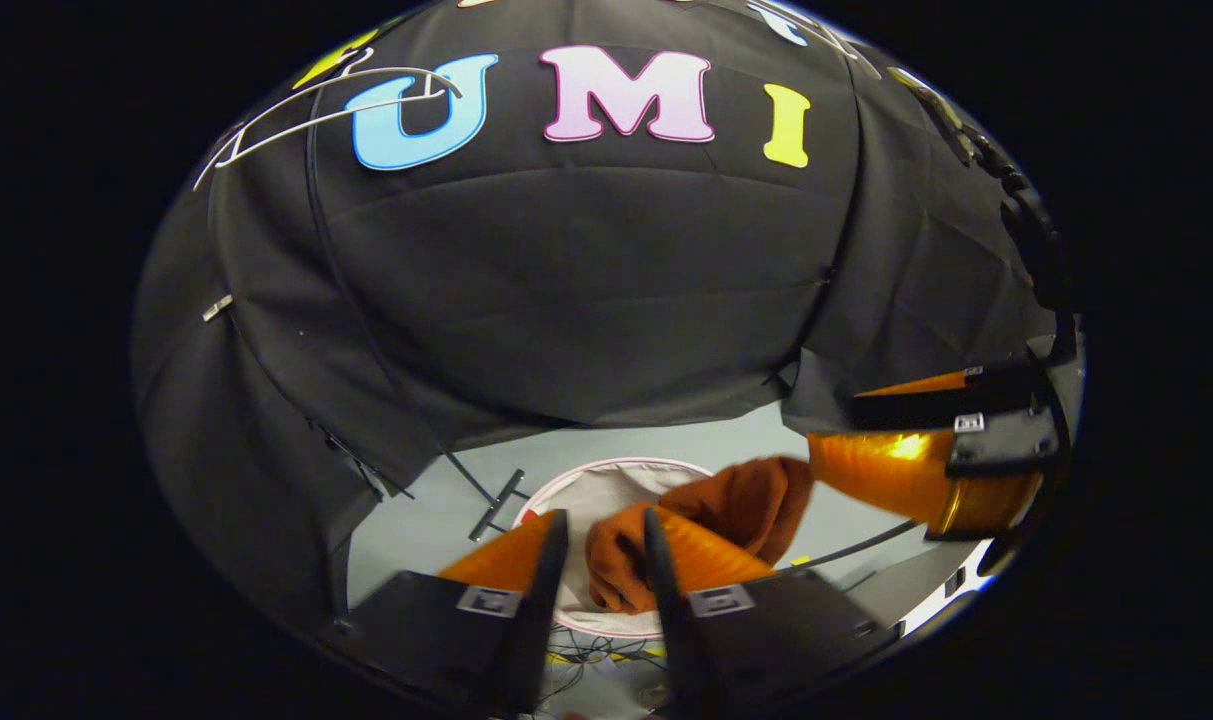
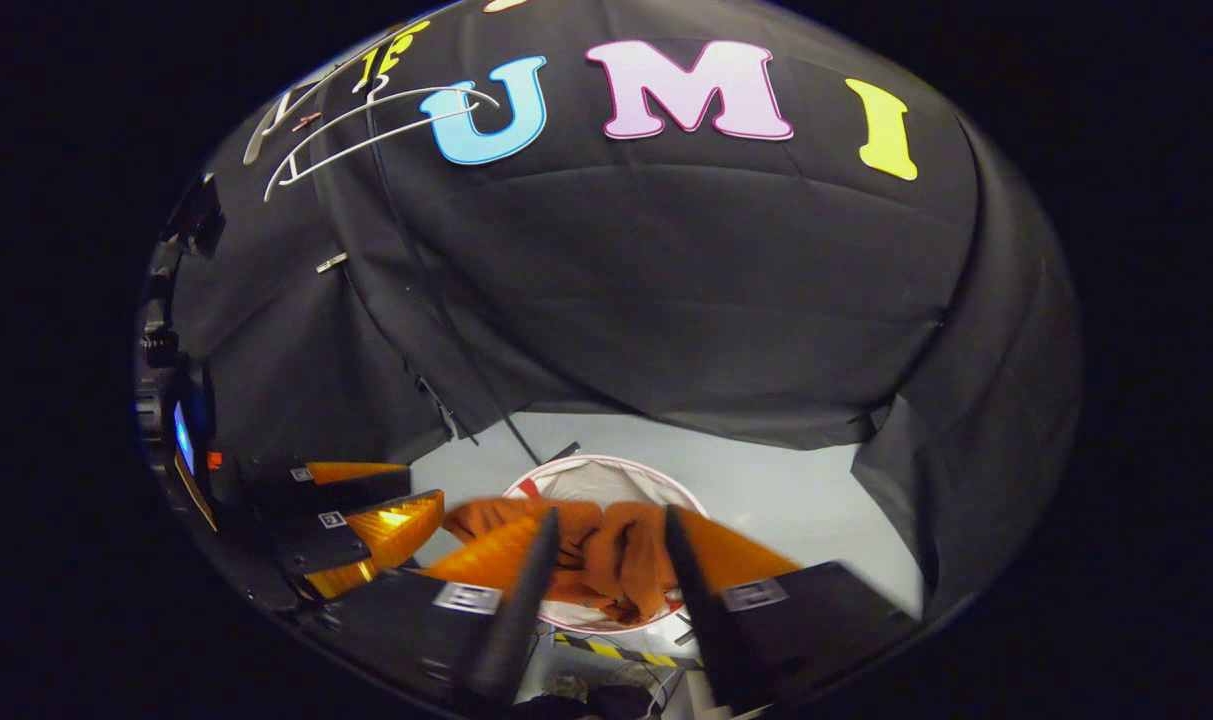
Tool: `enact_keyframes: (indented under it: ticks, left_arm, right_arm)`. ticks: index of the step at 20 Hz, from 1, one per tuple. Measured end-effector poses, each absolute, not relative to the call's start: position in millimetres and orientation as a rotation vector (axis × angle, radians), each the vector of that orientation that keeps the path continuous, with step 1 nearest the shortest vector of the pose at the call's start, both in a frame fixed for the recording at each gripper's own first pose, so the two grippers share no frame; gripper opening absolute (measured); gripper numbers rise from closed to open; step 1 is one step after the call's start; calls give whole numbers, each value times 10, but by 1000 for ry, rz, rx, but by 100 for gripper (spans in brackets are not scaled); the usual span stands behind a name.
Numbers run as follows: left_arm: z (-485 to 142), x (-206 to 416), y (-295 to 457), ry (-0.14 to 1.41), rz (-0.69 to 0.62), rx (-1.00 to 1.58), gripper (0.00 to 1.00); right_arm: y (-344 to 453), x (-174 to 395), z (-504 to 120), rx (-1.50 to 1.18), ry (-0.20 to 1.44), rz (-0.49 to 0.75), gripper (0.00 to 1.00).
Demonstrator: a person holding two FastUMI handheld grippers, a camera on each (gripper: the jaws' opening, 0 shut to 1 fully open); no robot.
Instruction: Grasp the clothes on the hanger with both hands and then place them into the laundry hamper below.
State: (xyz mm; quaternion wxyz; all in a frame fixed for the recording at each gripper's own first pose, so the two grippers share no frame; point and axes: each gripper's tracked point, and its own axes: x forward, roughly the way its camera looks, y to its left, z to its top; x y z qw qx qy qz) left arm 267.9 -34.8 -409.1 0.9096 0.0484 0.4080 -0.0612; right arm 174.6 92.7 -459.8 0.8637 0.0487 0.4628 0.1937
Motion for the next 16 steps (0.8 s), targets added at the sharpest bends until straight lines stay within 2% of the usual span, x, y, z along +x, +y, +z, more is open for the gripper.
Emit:
enact_keyframes:
  ticks: [1,2,3,10,16]
  left_arm:
    - [-4121,2677,-318,841,-119,104,69]
    - [-4112,2690,-290,838,-108,108,89]
    - [-4107,2695,-277,835,-99,106,94]
    - [-3870,2622,-191,783,-61,76,95]
    - [-3512,2445,-134,716,-68,50,95]
  right_arm:
    - [928,1725,-4640,97,968,394,100]
    - [911,1722,-4641,93,966,383,99]
    - [895,1702,-4641,93,967,376,99]
    - [877,1577,-4516,98,946,328,99]
    - [900,1502,-4118,114,864,277,99]
